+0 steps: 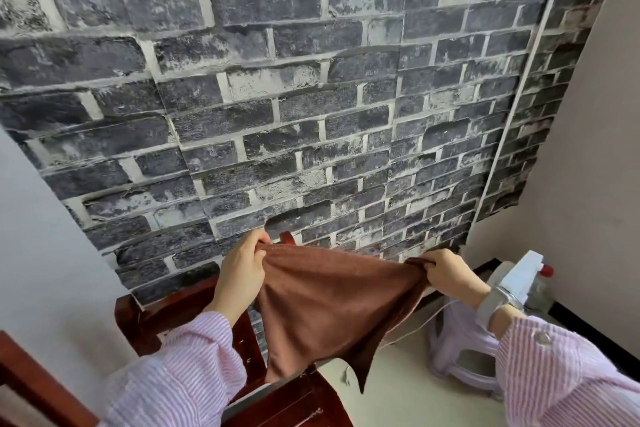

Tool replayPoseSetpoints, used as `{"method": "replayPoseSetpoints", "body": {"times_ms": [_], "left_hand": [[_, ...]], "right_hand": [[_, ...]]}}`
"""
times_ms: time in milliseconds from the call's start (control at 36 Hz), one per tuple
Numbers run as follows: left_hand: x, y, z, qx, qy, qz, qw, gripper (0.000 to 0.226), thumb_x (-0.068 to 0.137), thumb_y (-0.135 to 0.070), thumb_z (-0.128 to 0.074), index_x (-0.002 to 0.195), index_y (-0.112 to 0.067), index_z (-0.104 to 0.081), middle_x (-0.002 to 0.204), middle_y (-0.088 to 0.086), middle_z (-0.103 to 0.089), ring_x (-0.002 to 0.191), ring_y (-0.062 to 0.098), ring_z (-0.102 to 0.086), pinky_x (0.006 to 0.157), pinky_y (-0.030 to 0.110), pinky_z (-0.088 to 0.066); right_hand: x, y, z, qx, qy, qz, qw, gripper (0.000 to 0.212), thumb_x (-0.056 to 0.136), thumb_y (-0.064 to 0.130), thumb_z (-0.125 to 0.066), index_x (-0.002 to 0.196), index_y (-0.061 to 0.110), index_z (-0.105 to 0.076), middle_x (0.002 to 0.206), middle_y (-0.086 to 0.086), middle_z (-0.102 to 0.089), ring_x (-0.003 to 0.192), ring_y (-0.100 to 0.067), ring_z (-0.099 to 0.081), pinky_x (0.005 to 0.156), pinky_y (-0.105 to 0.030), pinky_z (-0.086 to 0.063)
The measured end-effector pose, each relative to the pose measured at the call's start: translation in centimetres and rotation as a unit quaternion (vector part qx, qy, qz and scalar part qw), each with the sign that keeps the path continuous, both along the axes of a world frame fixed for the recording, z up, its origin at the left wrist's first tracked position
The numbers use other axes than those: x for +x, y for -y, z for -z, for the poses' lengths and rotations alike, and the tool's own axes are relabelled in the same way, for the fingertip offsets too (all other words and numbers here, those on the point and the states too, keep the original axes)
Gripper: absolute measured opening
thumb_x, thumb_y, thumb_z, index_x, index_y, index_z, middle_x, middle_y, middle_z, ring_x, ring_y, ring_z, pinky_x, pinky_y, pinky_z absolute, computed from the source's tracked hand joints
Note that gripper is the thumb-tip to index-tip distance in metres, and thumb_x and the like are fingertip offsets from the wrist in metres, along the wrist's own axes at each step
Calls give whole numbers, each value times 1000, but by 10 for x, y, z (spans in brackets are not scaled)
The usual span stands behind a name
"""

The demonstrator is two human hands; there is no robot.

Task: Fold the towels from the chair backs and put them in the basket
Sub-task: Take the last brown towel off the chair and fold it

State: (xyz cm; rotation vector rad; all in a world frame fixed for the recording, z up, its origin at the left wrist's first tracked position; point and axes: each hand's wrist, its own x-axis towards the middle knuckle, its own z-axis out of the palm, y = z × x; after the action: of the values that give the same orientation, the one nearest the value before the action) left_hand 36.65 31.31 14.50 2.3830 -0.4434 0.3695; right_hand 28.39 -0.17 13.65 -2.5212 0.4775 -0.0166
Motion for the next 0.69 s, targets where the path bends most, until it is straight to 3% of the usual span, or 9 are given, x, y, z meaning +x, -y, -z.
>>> {"method": "replayPoseSetpoints", "body": {"times_ms": [83, 139, 250, 361, 417, 472, 556, 639, 694], "left_hand": [[3, -7, 7, -35, 24, -11, 999, 27, 88, 8, -43, 91, -19, -49, 90, -1, -57, 81, 19, -54, 70, 27, -36], [4, -14, 9, -36, 15, -31, 999, 19, 90, 3, -45, 94, -15, -49, 84, 2, -57, 71, 19, -52, 63, 28, -35], [6, -21, 8, -11, -17, -36, 999, 3, 94, -14, -46, 93, -15, -50, 70, 13, -59, 53, 28, -53, 51, 31, -36], [6, -20, 2, -20, -122, -68, 990, 33, 94, -32, -47, 81, -6, -63, 71, 10, -61, 62, 22, -53, 57, 30, -37], [4, -22, 1, -145, -243, -85, 955, 38, 91, -36, -52, 73, -7, -67, 68, 8, -59, 60, 18, -52, 56, 27, -37], [1, -26, 1, -324, -359, -53, 873, 27, 88, -29, -58, 72, -9, -68, 71, 9, -58, 60, 18, -54, 57, 28, -40], [-4, -35, 3, -410, -425, 51, 805, 22, 85, -9, -57, 106, -12, -63, 93, 5, -64, 75, 14, -62, 72, 31, -46], [-11, -39, 7, -342, -421, 87, 836, 60, 82, 2, -58, 131, -29, -42, 115, -11, -52, 83, -1, -65, 78, 36, -48], [-15, -39, 10, -300, -413, 86, 855, 76, 82, 7, -59, 139, -35, -30, 116, -8, -56, 84, 3, -67, 73, 31, -52]], "right_hand": [[0, 7, 5, 38, 37, 57, 997, 33, 90, -1, -36, 107, 4, -64, 94, -13, -65, 76, -23, -53, 64, -24, -42], [2, 14, 7, 139, 69, 115, 981, 31, 92, 3, -36, 107, 4, -62, 82, -13, -61, 69, -25, -57, 65, -33, -53], [2, 13, 3, 385, 97, 192, 897, 25, 96, 8, -35, 100, 10, -60, 70, -9, -53, 40, -11, -58, 39, -22, -52], [3, 13, 8, 387, 110, 238, 884, 19, 91, 12, -51, 98, -1, -63, 65, -8, -49, 27, -3, -46, 31, -16, -41], [4, 13, 14, 370, 112, 245, 889, 26, 90, 14, -53, 100, -9, -60, 63, -8, -48, 28, -4, -46, 32, -16, -40], [2, 13, 14, 383, 106, 234, 888, 25, 90, 14, -53, 100, -7, -61, 63, -7, -47, 32, -5, -47, 35, -17, -40], [-7, 15, 10, 504, 66, 157, 847, 23, 91, 5, -48, 112, 4, -57, 74, -8, -52, 57, -15, -53, 48, -22, -48], [-15, 15, 9, 511, 44, 107, 852, 32, 88, -13, -41, 113, 2, -53, 81, -10, -54, 54, -13, -61, 46, -21, -51], [-18, 14, 14, 415, 56, 93, 903, 35, 85, -18, -40, 108, 2, -56, 77, -9, -56, 44, -5, -58, 43, -16, -49]]}}
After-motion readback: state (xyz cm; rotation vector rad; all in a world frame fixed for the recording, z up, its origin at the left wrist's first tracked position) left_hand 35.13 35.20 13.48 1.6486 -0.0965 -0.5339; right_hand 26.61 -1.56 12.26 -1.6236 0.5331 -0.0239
